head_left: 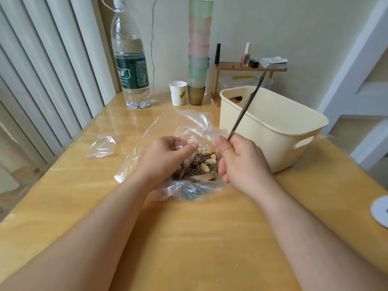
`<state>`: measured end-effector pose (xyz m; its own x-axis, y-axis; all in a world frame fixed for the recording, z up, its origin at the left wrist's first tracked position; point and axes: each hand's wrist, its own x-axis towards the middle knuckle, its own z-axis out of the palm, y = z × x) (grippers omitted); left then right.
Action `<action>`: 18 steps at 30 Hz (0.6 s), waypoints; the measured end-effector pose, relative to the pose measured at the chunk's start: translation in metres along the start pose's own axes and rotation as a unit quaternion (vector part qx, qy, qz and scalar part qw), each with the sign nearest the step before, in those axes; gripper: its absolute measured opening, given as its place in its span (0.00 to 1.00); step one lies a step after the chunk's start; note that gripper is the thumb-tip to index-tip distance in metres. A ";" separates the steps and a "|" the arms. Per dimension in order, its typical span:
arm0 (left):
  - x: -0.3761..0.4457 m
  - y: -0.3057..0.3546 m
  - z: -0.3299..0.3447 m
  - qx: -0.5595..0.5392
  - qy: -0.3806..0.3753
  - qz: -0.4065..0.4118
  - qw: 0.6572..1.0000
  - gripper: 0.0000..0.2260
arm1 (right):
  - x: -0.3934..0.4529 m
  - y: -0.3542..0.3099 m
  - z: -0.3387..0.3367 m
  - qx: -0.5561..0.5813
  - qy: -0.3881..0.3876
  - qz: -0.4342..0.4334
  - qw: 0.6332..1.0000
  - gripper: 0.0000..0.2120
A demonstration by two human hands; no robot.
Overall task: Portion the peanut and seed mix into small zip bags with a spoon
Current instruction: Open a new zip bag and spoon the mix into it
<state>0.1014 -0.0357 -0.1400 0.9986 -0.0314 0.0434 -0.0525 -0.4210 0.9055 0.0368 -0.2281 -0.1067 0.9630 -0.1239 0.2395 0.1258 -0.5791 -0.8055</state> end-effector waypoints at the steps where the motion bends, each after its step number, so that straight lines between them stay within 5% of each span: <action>1: 0.000 0.000 -0.001 -0.008 0.001 -0.001 1.000 0.21 | 0.000 0.001 0.002 0.006 0.001 0.003 1.000 0.16; 6: -0.005 0.006 -0.002 -0.136 -0.031 -0.043 0.989 0.23 | 0.002 0.004 0.013 0.015 0.016 -0.018 1.000 0.13; 13: -0.019 0.017 -0.002 -0.329 -0.096 -0.126 0.931 0.25 | 0.002 0.012 0.018 0.033 0.017 -0.030 0.999 0.11; 18: -0.020 0.016 -0.014 -0.217 0.014 -0.012 0.976 0.25 | 0.005 0.018 0.015 0.071 0.033 0.007 0.997 0.13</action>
<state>0.0811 -0.0292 -0.1210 0.9997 0.0011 0.0250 -0.0250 0.0024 0.9997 0.0479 -0.2275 -0.1282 0.9476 -0.1872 0.2590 0.1491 -0.4579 -0.8764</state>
